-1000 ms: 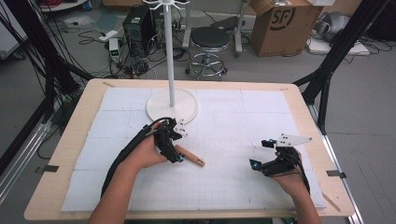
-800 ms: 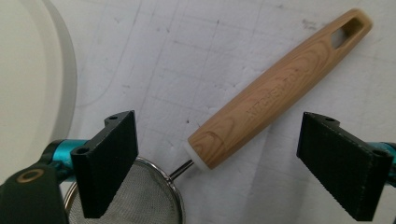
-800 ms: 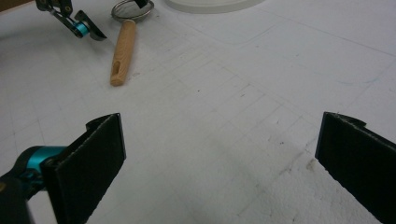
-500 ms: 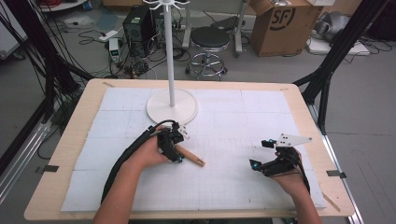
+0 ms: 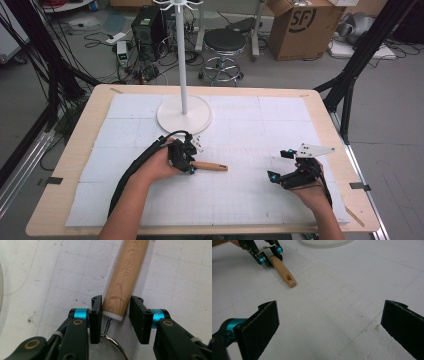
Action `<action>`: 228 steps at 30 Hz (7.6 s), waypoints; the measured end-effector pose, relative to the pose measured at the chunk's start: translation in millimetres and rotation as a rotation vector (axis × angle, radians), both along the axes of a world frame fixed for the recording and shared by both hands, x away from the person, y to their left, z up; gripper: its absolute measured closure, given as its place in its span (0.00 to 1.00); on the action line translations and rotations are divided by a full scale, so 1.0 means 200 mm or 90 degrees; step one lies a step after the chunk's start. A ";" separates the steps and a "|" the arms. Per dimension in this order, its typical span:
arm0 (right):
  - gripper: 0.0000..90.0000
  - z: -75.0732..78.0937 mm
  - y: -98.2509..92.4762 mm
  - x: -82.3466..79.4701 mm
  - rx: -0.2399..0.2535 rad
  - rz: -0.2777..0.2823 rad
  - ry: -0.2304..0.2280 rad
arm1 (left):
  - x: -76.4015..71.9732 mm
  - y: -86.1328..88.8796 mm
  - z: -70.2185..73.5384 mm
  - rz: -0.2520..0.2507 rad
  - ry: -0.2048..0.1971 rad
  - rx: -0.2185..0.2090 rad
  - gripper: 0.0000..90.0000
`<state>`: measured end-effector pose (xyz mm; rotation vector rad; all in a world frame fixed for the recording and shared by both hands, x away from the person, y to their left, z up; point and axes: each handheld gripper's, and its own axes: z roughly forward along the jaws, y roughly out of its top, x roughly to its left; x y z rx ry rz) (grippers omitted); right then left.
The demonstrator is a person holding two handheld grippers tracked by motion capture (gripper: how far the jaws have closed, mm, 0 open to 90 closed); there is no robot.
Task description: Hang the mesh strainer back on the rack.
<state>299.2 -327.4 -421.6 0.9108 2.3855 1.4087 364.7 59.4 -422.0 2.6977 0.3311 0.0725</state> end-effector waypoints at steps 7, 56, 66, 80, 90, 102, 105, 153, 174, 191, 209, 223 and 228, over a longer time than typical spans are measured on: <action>0.01 0.00 0.00 0.00 0.002 -0.001 0.000 | -0.02 0.00 0.01 0.011 -0.004 0.012 0.74; 0.01 0.00 0.02 0.00 -0.007 0.003 -0.001 | -0.10 0.24 0.25 0.086 -0.013 -0.264 0.77; 0.01 0.00 0.02 0.00 -0.008 0.003 0.000 | -0.12 0.39 0.39 0.111 -0.044 -0.347 0.77; 0.01 -0.01 0.02 0.01 -0.009 0.005 0.004 | -0.07 0.52 0.60 0.117 -0.083 -0.428 0.77; 0.01 -0.01 0.02 0.01 -0.008 0.004 0.003 | -0.01 0.56 0.72 0.120 -0.099 -0.474 0.77; 0.01 -0.01 0.01 0.01 -0.006 0.003 0.004 | 0.08 0.61 0.91 0.137 -0.131 -0.485 0.77; 0.01 -0.01 0.01 0.01 -0.004 0.004 0.003 | 0.10 0.61 0.95 0.138 -0.136 -0.498 0.77; 0.01 -0.01 0.00 0.01 0.002 0.002 0.003 | 0.31 0.85 1.23 0.272 -0.210 -0.553 0.77; 0.01 0.00 -0.01 0.01 0.006 0.001 0.000 | 0.38 0.71 1.21 0.287 -0.206 -0.471 0.77; 0.01 0.00 -0.01 0.01 0.007 -0.001 0.000 | 0.45 0.62 1.16 0.316 -0.193 -0.427 0.63; 0.01 0.00 -0.01 0.00 0.006 0.002 0.001 | 0.36 0.58 1.06 0.295 -0.155 -0.415 0.34; 0.01 0.01 0.00 0.00 0.006 0.002 -0.005 | 0.18 0.52 0.96 0.223 -0.135 -0.448 0.23; 0.01 0.01 0.00 0.00 0.005 0.002 -0.002 | 0.14 0.52 0.90 0.214 -0.134 -0.442 0.18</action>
